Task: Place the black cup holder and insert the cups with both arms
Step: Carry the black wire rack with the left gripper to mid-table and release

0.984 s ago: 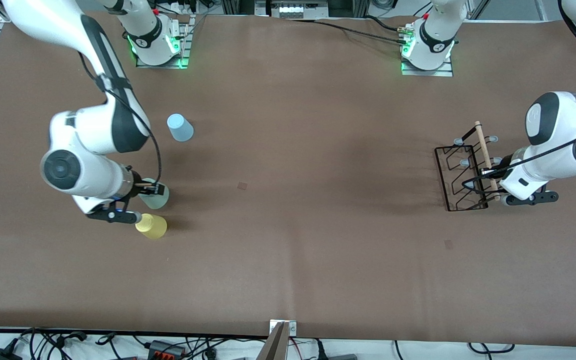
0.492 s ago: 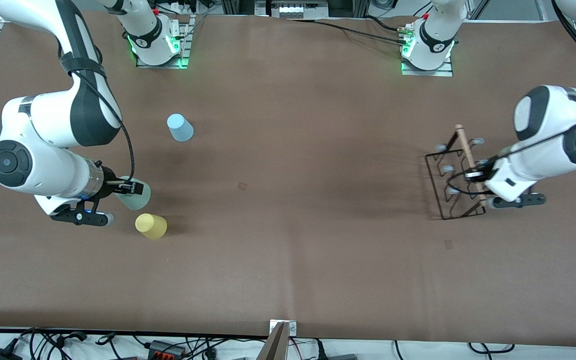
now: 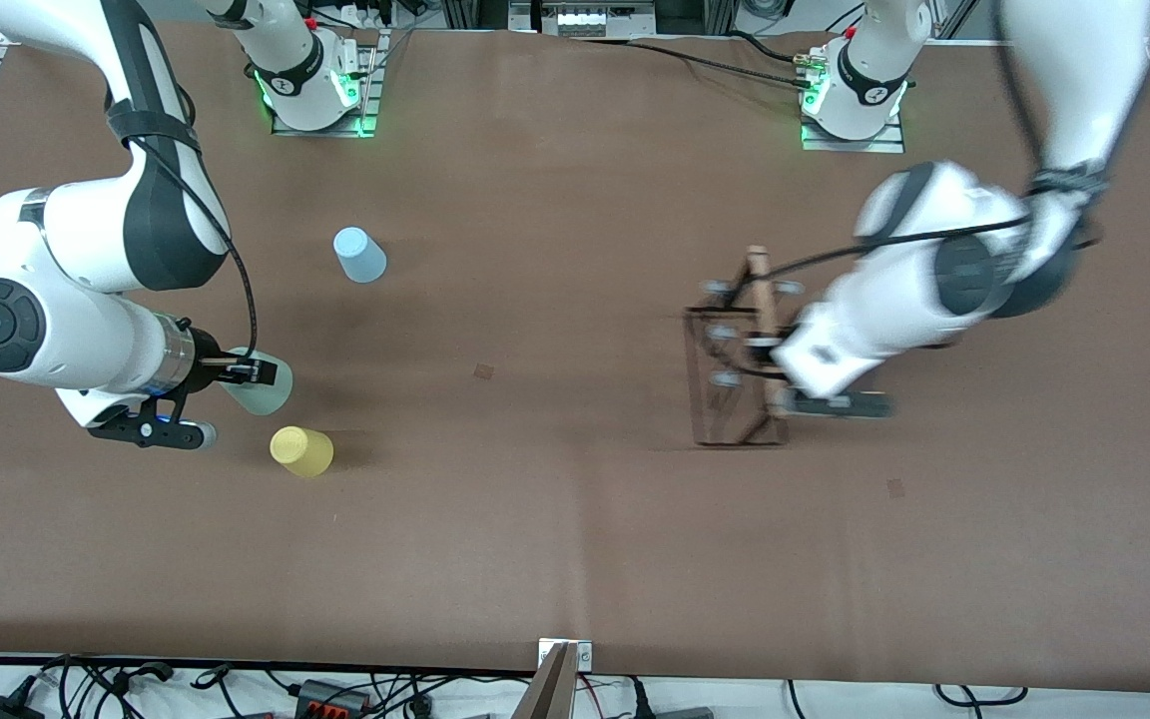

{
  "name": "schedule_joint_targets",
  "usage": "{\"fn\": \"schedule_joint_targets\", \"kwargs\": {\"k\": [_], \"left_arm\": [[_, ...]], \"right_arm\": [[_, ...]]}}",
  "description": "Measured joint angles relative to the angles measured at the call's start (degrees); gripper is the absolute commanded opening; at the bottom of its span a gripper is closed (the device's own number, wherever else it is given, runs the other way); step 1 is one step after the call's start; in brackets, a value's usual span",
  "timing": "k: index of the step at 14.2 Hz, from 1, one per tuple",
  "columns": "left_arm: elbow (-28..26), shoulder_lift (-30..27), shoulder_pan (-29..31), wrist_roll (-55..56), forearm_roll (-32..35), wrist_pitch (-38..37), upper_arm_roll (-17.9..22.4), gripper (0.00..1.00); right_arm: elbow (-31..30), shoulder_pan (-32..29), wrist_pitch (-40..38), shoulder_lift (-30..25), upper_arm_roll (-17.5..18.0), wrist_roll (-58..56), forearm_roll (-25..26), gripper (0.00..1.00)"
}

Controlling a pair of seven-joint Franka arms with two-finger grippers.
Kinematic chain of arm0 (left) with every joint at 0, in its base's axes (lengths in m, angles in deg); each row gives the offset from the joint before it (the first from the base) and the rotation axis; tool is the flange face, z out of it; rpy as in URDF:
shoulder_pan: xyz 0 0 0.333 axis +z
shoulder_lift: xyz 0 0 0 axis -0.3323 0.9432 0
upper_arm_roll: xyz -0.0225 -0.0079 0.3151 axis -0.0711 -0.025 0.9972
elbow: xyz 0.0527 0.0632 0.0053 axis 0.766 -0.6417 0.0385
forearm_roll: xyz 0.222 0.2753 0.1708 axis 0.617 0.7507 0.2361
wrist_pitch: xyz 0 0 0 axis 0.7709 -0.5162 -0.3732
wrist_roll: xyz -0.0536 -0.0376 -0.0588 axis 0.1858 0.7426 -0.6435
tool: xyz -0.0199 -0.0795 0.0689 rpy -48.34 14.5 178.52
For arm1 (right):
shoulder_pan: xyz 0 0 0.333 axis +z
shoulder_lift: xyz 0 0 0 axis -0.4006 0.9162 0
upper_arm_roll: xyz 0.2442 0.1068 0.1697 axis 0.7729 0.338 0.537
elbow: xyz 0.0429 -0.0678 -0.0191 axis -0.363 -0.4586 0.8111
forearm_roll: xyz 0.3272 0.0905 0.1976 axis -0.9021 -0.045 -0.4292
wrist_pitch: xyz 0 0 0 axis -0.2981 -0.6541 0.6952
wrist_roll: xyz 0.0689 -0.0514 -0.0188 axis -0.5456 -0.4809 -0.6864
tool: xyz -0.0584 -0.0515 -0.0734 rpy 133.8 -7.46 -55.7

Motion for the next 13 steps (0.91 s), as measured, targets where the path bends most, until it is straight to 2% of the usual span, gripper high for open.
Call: {"fn": "schedule_joint_targets", "kwargs": {"k": [3, 6, 8, 9, 10, 11, 13], "left_arm": [[8.77, 8.44, -9.91, 6.93, 0.03, 0.22, 1.64, 0.0], [16.42, 12.95, -21.63, 11.77, 0.03, 1.32, 8.92, 0.0], [18.88, 15.13, -26.75, 12.86, 0.03, 4.65, 12.44, 0.0], [19.71, 15.94, -27.56, 12.9, -0.02, 5.82, 12.86, 0.11], [20.17, 16.32, -27.79, 12.9, -0.02, 6.18, 12.95, 0.52], [20.48, 16.46, -27.87, 12.86, -0.01, 6.27, 13.16, 0.79], [21.23, 16.44, -28.19, 12.22, 1.45, 3.87, 14.18, 1.0]], "right_arm": [[0.0, -0.1, -0.32, 0.01, 0.01, -0.02, 0.0, 0.24], [-0.02, -0.06, -1.66, 0.11, 0.11, -0.05, 0.0, 0.24], [-0.05, 0.05, -2.17, 0.28, 0.22, -0.05, 0.0, 0.24], [-0.1, 0.09, -2.27, 0.37, 0.27, -0.05, 0.0, 0.25], [-0.19, 0.09, -2.39, 0.46, 0.31, -0.06, 0.0, 0.25], [-0.36, 0.09, -2.56, 0.55, 0.33, -0.06, 0.0, 0.25], [-0.74, 0.09, -2.83, 0.82, 0.35, -0.06, -0.01, 0.25]]}}
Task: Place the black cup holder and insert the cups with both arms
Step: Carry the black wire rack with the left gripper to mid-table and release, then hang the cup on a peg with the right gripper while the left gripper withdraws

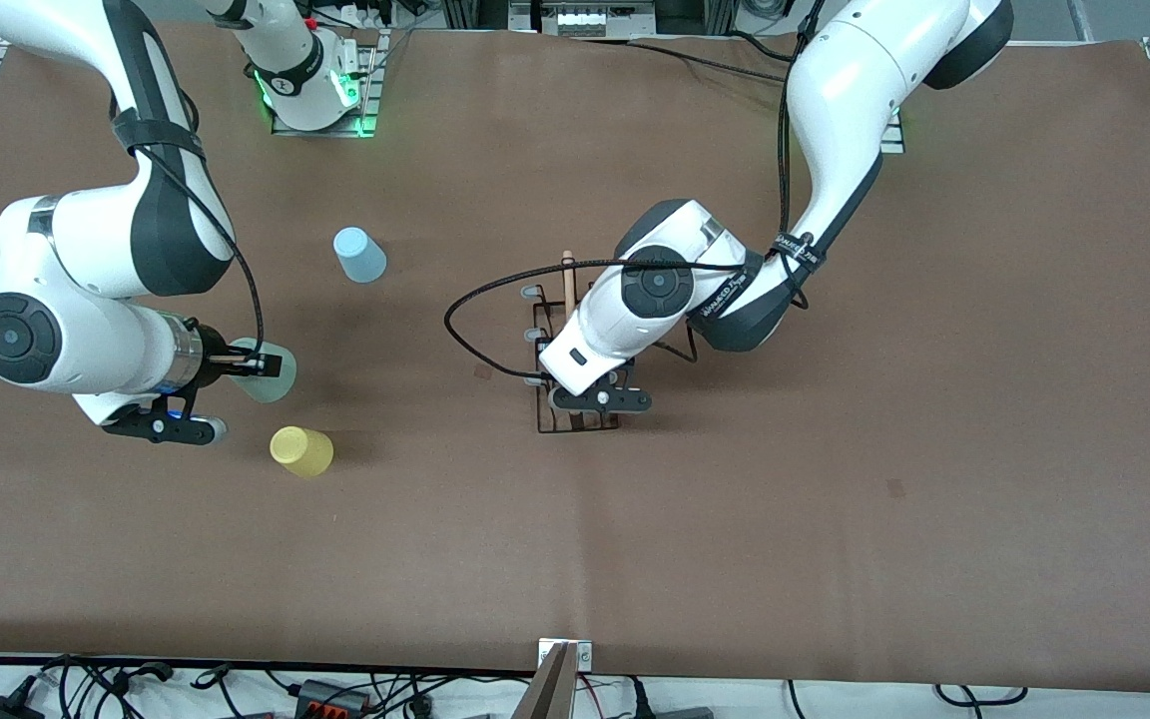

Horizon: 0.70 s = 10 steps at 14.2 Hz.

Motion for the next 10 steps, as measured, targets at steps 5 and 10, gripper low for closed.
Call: {"fn": "schedule_joint_targets", "kwargs": {"k": [5, 10], "left_arm": [[7.33, -8.58, 2.56, -4.22, 4.32, -18.7, 4.6, 1.0], [5.88, -13.76, 15.07, -13.49, 4.47, -27.28, 5.47, 1.0]], "right_arm": [[0.14, 3.05, -1.12, 0.01, 1.08, -0.07, -2.38, 0.25], [0.26, 7.58, -1.6, -1.04, 2.29, 0.11, -12.47, 0.25]]}}
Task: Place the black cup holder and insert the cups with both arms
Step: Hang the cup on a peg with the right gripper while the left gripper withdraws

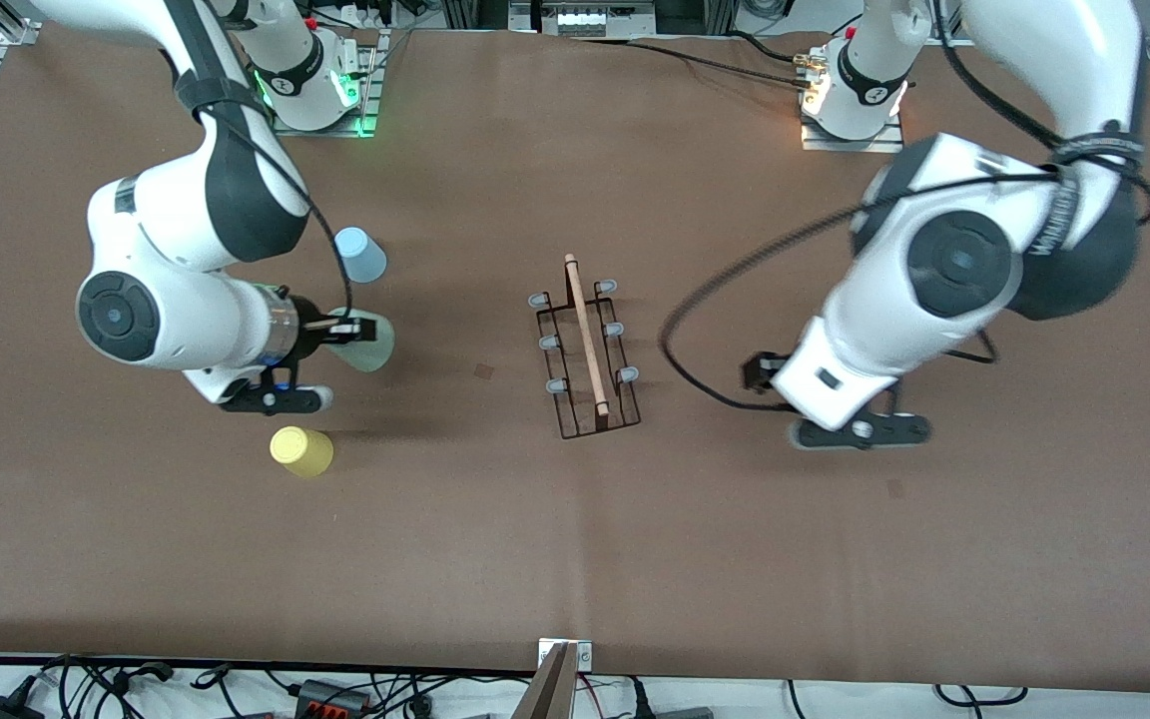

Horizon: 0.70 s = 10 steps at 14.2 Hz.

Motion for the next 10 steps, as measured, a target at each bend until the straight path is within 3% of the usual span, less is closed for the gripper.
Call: {"fn": "schedule_joint_targets", "kwargs": {"k": [5, 10], "left_arm": [[-9.04, -6.18, 8.0, -8.1, 0.01, 0.98, 0.1, 1.0], [-28.56, -17.74, 8.96, -12.75, -0.38, 16.58, 5.68, 1.0]], "right_arm": [[1.28, 9.89, 1.08, -0.12, 1.39, 8.91, -0.82, 0.25], [2.03, 15.91, 6.33, 1.95, 1.43, 13.75, -0.83, 0.25]]}}
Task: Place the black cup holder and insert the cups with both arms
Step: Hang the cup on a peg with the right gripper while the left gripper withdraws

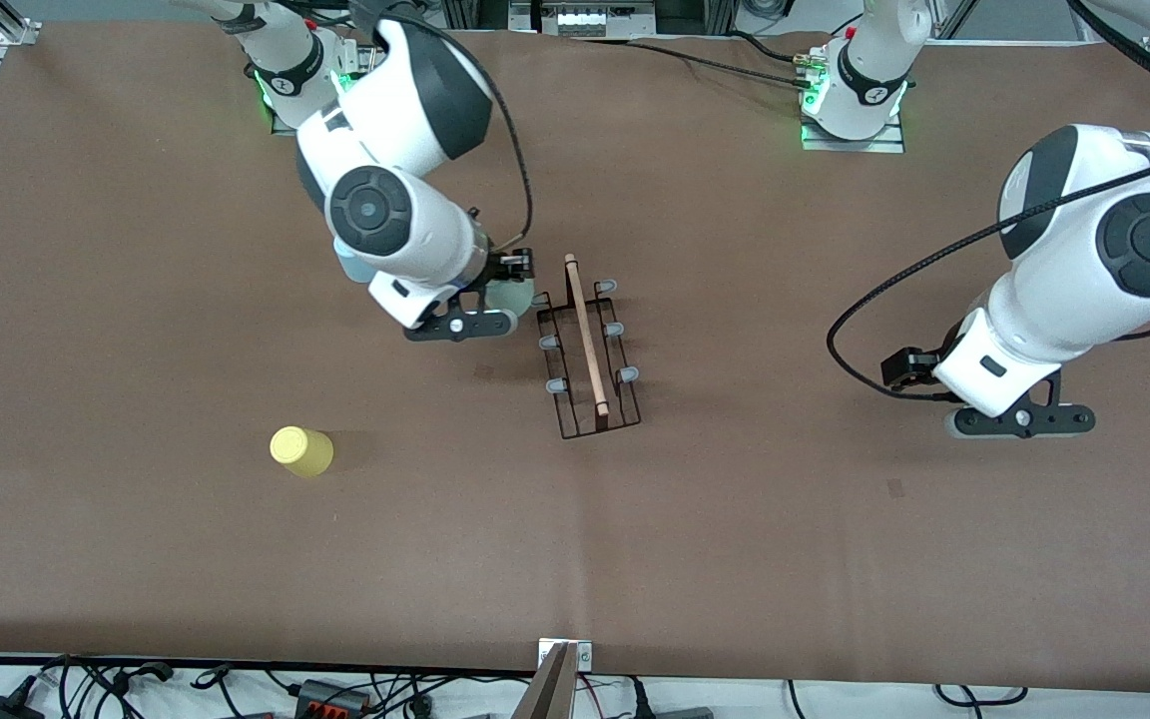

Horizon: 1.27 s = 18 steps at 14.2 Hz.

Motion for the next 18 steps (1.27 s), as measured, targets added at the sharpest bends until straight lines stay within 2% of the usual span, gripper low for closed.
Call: {"fn": "schedule_joint_targets", "kwargs": {"k": [3, 6, 10, 11, 12, 13, 18], "left_arm": [[-6.03, -7.35, 0.05, -4.01, -0.09, -1.08, 2.81, 1.0], [-6.98, -12.55, 0.13, -7.99, -1.89, -4.45, 4.92, 1.0], [-7.34, -14.64, 0.1, -8.17, -3.92, -6.52, 5.0, 1.0], [-7.33, -15.41, 0.02, -8.17, -4.41, -7.14, 4.89, 1.0], [-7.33, -16.29, -0.12, -8.22, -4.64, -7.78, 4.87, 1.0], [-7.31, -17.11, -0.13, -8.72, -4.89, -8.25, 5.01, 1.0], [-7.01, -18.95, 0.0, -13.5, -6.01, -12.58, 7.33, 1.0]], "right_arm": [[0.07, 1.04, 2.57, 2.35, -0.02, 0.06, 0.0, 0.25], [0.16, 1.99, 3.02, 3.61, -0.02, 0.06, 0.0, 0.25], [0.25, 2.65, 4.96, 5.22, -0.04, 0.06, 0.03, 0.26], [0.27, 2.85, 5.42, 5.84, -0.05, 0.06, 0.03, 0.4], [0.27, 2.98, 5.87, 6.49, -0.06, 0.06, 0.03, 0.79], [0.28, 3.09, 6.21, 7.08, -0.09, 0.06, 0.18, 1.0], [1.03, 3.64, 6.26, 7.41, -0.35, 5.34, 2.74, 1.0]]}}
